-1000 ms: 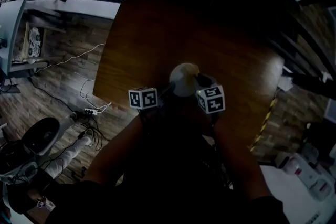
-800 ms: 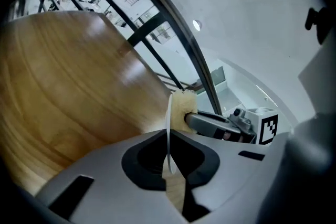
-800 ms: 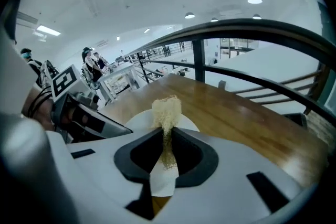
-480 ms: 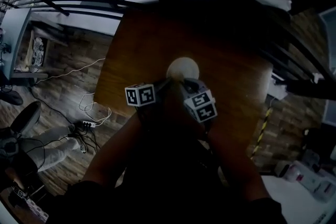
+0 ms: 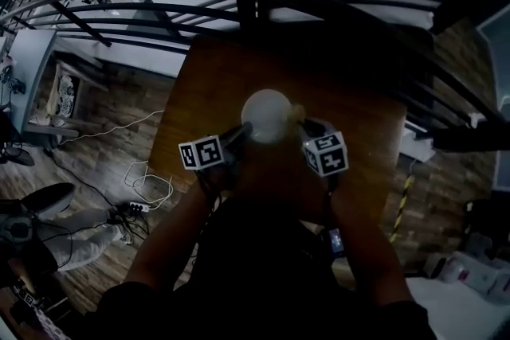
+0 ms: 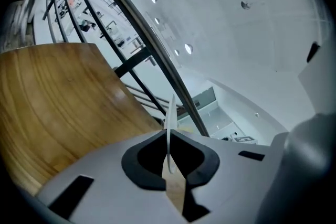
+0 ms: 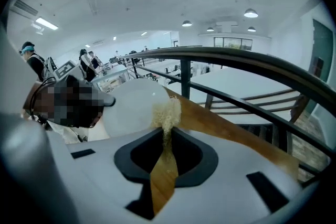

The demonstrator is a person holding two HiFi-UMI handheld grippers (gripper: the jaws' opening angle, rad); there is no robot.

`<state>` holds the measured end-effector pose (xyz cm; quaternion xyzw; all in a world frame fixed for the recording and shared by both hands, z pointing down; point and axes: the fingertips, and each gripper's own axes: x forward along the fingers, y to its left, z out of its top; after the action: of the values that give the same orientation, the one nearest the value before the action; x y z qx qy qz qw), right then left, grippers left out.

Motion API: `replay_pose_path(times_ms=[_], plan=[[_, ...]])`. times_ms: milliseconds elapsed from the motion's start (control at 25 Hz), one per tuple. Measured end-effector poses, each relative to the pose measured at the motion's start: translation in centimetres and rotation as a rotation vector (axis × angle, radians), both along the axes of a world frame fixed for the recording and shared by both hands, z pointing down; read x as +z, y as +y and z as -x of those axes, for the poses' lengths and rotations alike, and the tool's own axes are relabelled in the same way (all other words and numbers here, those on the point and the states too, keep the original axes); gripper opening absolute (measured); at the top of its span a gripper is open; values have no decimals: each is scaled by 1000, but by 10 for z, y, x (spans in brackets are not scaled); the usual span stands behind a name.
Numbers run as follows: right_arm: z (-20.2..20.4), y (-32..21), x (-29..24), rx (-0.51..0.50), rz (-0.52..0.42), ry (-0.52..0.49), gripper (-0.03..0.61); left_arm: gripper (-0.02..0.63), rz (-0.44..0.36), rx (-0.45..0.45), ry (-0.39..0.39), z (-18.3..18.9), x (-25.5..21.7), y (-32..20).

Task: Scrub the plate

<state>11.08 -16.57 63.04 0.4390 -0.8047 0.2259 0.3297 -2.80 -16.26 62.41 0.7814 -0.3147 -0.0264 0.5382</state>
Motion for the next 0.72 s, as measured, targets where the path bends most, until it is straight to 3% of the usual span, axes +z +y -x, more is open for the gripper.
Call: replay_pose_path(times_ms=[320, 720], plan=[[19, -16, -40, -73, -41, 56, 55, 20, -48, 64, -28, -11, -12, 15], [70, -5, -71, -170, -70, -2, 55, 20, -98, 117, -30, -40, -29, 3]])
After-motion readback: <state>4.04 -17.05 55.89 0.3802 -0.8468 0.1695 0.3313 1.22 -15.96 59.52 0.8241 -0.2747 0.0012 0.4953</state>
